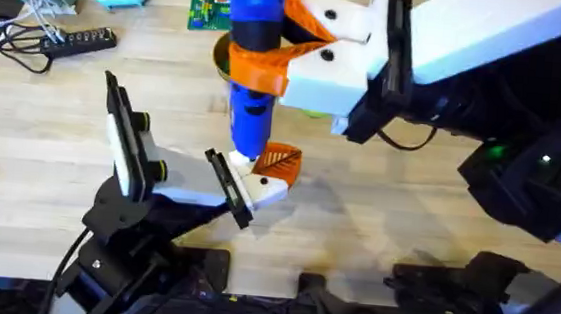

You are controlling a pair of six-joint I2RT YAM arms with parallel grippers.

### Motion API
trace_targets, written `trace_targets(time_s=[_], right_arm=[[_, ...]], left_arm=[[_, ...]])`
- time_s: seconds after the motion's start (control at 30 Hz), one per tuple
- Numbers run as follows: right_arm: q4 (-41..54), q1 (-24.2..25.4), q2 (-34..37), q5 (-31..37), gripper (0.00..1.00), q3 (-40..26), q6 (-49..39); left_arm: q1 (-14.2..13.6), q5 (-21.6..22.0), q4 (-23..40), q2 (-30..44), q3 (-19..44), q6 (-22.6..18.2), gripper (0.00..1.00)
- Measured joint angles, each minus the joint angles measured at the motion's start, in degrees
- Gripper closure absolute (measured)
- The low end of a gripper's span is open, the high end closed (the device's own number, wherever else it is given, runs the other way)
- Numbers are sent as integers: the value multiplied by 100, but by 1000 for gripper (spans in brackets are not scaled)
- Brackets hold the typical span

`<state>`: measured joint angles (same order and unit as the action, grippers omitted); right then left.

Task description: Pick up the gripper from the table and insert it into the empty holder that is missing its gripper. Then pick up a screw, insert it into the mounting hole, and use the screwdriver to tighten it. Finally, clean up the table by picking up the vegetable and placing it into the bucket.

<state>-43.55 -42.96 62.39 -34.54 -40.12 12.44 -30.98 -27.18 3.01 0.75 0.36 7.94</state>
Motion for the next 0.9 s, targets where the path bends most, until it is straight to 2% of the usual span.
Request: trace_targets(time_s=[0.9], right_arm=[[26, 0, 125, 2, 977, -2, -180]], left_arm=[[0, 0, 1, 0, 0, 0, 985]])
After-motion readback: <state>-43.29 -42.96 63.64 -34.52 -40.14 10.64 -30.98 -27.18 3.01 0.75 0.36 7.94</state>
